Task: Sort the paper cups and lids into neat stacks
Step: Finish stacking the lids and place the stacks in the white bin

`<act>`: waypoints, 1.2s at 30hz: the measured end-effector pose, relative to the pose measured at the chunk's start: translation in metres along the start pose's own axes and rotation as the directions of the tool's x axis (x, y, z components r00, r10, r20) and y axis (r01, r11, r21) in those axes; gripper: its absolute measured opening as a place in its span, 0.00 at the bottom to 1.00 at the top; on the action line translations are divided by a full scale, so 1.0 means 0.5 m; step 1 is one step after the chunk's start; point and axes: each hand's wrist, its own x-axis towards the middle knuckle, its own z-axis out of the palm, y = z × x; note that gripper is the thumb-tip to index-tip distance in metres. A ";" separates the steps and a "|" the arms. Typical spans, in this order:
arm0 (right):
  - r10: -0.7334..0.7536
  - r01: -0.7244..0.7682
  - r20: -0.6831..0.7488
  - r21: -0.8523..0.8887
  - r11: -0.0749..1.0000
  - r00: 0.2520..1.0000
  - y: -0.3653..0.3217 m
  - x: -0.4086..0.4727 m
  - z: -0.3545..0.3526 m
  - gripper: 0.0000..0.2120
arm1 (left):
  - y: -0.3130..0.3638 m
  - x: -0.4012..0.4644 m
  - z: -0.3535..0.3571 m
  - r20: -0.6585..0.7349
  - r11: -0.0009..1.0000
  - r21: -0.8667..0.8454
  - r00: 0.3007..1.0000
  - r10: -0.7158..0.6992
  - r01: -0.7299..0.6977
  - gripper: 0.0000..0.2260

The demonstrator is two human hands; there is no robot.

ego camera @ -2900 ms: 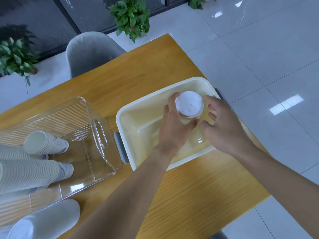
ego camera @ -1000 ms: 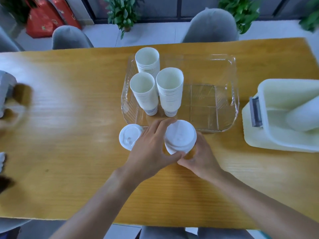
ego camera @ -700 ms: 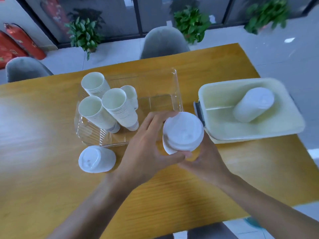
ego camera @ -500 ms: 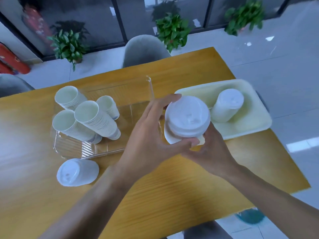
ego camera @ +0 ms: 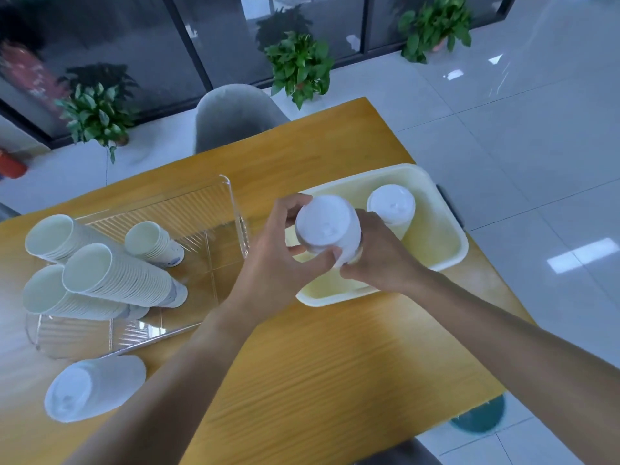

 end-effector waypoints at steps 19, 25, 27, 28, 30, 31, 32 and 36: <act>0.149 -0.133 0.104 -0.148 0.980 0.983 0.033 0.084 0.007 0.43 | -0.052 0.095 0.024 0.085 0.967 0.203 0.981 -0.175 0.155 0.33; 0.198 -0.179 0.096 -0.178 0.968 0.975 0.027 0.085 0.003 0.43 | -0.055 0.120 0.020 0.130 0.949 0.287 0.977 -0.172 0.129 0.34; 0.232 -0.212 0.080 -0.198 0.957 0.970 0.028 0.082 0.002 0.40 | -0.058 0.125 0.023 0.146 0.945 0.304 0.974 -0.172 0.121 0.34; 0.245 -0.225 0.075 -0.211 0.951 0.967 0.029 0.080 0.002 0.38 | -0.060 0.127 0.026 0.154 0.942 0.315 0.973 -0.175 0.119 0.34; 0.272 -0.252 0.059 -0.233 0.939 0.960 0.030 0.077 0.000 0.36 | -0.062 0.134 0.032 0.173 0.936 0.327 0.966 -0.192 0.128 0.34; 0.283 -0.263 0.052 -0.241 0.934 0.958 0.030 0.075 -0.003 0.35 | -0.063 0.137 0.035 0.179 0.935 0.326 0.962 -0.205 0.139 0.34; 0.289 -0.269 0.047 -0.250 0.930 0.956 0.030 0.074 -0.005 0.35 | -0.064 0.141 0.039 0.179 0.934 0.324 0.960 -0.216 0.150 0.34; 0.304 -0.281 0.028 -0.311 0.908 0.952 0.023 0.072 -0.019 0.35 | -0.067 0.153 0.048 0.169 0.938 0.288 0.954 -0.249 0.194 0.33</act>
